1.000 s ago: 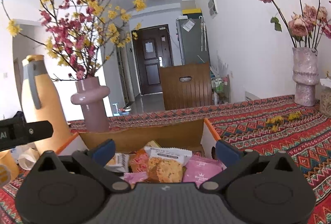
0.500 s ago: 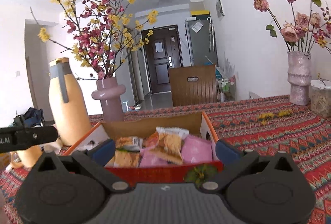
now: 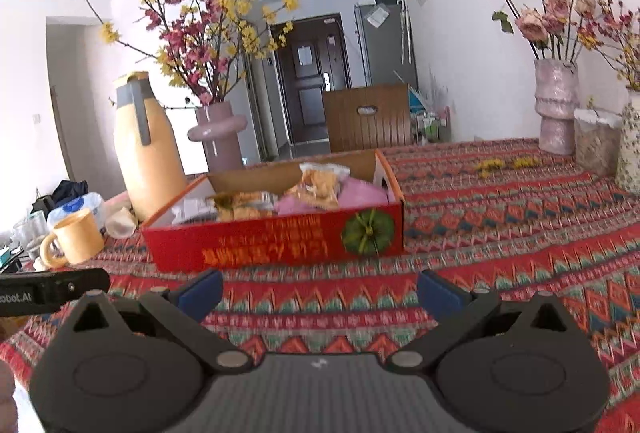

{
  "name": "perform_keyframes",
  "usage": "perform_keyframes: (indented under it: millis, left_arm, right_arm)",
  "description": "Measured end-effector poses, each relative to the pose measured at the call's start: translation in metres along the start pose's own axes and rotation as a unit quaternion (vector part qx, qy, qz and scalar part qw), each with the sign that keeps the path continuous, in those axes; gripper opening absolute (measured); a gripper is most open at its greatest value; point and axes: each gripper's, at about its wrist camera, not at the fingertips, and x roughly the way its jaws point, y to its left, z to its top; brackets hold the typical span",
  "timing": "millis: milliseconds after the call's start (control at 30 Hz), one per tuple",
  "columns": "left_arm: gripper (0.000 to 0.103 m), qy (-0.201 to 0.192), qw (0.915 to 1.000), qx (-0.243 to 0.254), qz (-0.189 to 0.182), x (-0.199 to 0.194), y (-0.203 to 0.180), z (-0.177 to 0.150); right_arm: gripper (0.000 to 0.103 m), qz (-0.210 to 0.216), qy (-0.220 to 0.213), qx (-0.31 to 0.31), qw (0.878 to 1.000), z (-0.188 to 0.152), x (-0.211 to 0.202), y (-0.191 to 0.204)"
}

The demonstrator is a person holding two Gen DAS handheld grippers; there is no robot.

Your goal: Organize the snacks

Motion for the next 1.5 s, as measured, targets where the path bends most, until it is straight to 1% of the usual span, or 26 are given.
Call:
perform_keyframes:
  millis: [267, 567, 1500]
  left_arm:
    - [0.103, 0.018, 0.9998, 0.000, 0.000, -0.007, 0.004, -0.015]
    - [0.103, 0.028, 0.9996, -0.001, -0.003, -0.004, 0.005, -0.020]
    - [0.103, 0.028, 0.9996, 0.002, -0.005, -0.004, 0.001, -0.020]
  right_arm:
    - [0.103, -0.001, 0.015, -0.007, 1.000, -0.015, -0.016, 0.002]
    - [0.103, 0.002, 0.027, -0.012, 1.000, -0.021, -0.014, 0.006]
    - [0.103, 0.003, 0.033, -0.013, 0.999, -0.024, -0.011, 0.007]
